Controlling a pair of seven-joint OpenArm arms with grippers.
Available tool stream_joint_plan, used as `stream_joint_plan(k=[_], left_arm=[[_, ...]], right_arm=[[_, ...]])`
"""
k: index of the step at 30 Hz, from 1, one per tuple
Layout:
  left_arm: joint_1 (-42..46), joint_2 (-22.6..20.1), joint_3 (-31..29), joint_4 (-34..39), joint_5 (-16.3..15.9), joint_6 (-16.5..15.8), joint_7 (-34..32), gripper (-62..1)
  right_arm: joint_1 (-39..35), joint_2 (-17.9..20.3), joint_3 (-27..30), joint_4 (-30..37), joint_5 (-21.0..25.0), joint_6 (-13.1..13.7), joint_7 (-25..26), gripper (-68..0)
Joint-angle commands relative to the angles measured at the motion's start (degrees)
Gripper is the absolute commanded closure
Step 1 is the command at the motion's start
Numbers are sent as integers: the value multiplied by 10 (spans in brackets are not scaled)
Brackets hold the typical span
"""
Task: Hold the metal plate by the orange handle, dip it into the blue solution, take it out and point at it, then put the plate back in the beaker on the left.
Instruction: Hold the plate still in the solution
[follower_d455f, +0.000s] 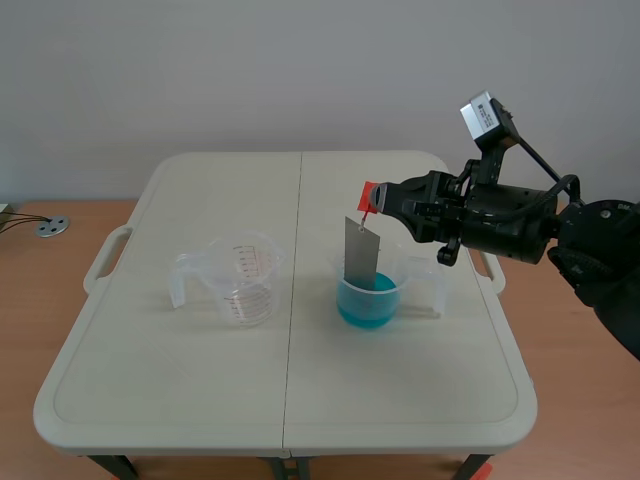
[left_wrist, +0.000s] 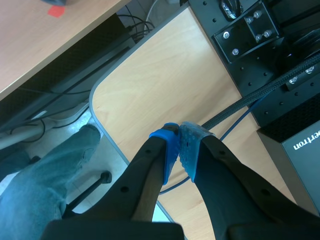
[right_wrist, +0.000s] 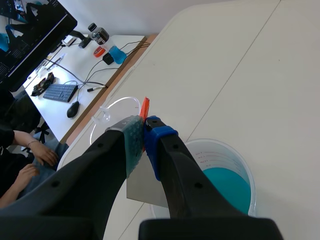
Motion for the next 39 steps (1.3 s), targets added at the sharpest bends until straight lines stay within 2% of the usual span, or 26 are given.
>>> stream_joint_plan(k=[1, 32, 39], left_arm=[[-2, 4, 0, 8, -3, -1, -3, -19], [-2, 4, 0, 8, -3, -1, -3, -19], [-2, 4, 0, 8, -3, -1, -3, -19]], right_arm=[[9, 3, 5, 2, 2, 9, 4, -13], [10, 5, 5, 2, 10, 9, 3, -13], [10, 8, 19, 8, 66, 9, -42, -13]])
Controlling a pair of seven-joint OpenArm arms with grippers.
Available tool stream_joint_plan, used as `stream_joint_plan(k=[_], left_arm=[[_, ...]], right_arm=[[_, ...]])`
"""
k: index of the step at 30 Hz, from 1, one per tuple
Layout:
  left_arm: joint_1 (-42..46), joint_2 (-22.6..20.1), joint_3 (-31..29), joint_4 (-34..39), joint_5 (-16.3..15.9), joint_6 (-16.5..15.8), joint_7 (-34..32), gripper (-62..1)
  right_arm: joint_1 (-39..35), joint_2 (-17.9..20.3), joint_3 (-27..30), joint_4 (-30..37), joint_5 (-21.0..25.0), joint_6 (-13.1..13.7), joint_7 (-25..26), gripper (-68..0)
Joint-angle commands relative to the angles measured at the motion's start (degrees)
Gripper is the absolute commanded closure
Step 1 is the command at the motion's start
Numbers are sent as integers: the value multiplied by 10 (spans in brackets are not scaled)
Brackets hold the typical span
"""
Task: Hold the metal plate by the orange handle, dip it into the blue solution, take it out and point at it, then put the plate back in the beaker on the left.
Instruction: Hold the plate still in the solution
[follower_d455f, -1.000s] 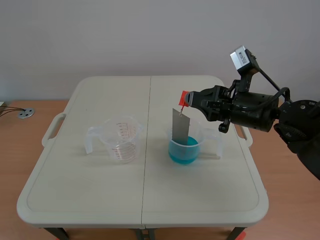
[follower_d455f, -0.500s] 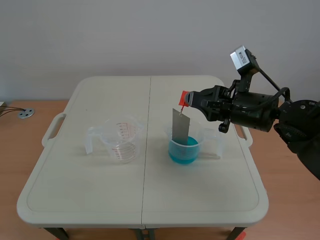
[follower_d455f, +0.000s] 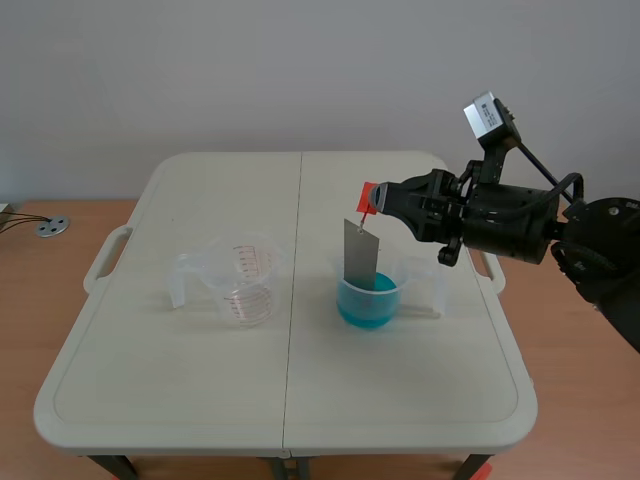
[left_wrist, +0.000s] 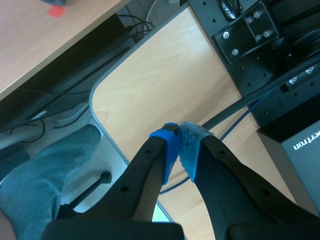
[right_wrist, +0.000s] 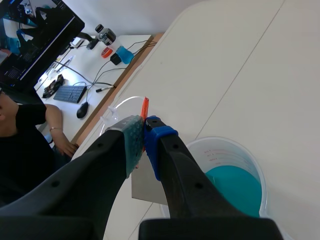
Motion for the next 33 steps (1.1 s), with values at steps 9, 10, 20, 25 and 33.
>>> stream_joint_plan(k=[9, 10, 20, 25, 33], left_arm=[[-2, 4, 0, 8, -3, -1, -3, -19], [-2, 4, 0, 8, -3, -1, -3, -19], [-2, 4, 0, 9, -3, -1, -4, -19], [-2, 4, 0, 10, -3, -1, -4, -19], [-2, -1, -14, 64, 6, 6, 21, -19]], right_arm=[[10, 8, 53, 42, 96, 9, -87, -13], [10, 8, 56, 46, 105, 9, -96, -13], [10, 8, 78, 91, 182, 9, -155, -13], [10, 8, 85, 119, 209, 9, -174, -13], [10, 8, 86, 158, 236, 9, -183, -14]])
